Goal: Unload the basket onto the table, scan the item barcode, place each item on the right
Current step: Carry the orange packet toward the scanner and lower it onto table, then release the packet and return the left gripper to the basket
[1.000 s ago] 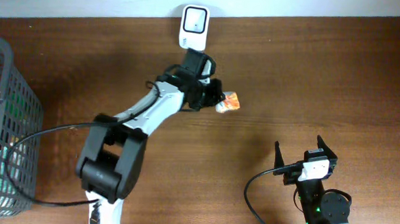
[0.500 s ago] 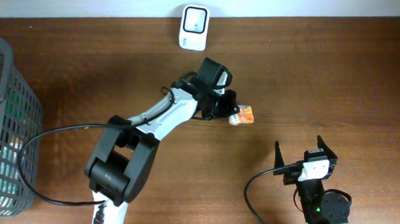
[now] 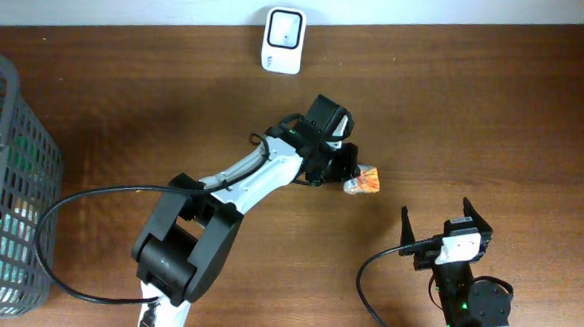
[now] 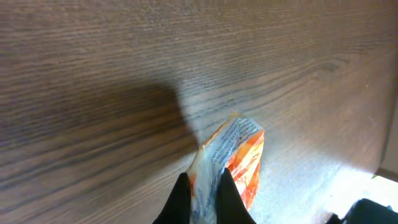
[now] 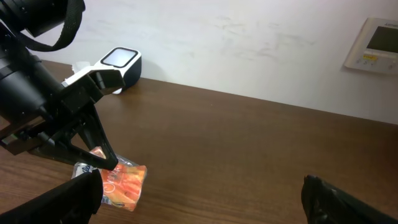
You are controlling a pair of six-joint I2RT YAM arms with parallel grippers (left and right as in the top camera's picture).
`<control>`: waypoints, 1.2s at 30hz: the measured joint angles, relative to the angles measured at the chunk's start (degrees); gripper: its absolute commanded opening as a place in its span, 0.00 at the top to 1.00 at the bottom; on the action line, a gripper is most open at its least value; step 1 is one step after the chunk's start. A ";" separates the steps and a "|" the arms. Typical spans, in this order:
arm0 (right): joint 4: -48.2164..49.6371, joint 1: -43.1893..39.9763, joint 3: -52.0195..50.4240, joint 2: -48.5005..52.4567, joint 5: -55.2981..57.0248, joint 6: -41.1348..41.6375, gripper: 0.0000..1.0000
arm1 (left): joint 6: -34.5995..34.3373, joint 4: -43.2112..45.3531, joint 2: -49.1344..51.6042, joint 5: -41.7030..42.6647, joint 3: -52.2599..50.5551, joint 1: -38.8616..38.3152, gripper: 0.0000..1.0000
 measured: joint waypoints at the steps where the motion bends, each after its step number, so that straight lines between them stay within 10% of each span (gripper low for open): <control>1: 0.00 0.00 0.00 0.00 -0.02 0.02 0.01 | 0.00 -0.07 0.00 -0.61 0.00 0.00 1.00; 5: 0.00 0.00 0.00 0.00 -0.02 0.02 0.02 | 0.00 -0.37 0.00 -2.01 0.00 1.01 0.99; 14: 0.00 0.00 0.00 0.00 -0.02 0.04 0.02 | -0.42 -0.39 0.00 -2.99 0.00 3.19 0.51; 27: 0.00 0.00 0.00 0.00 -0.02 0.02 0.02 | 6.56 -14.73 -0.76 -2.99 7.02 9.84 0.47; 36: 0.00 0.00 0.00 0.00 0.00 0.00 0.02 | 20.52 -27.80 -21.18 -17.59 19.28 23.87 0.40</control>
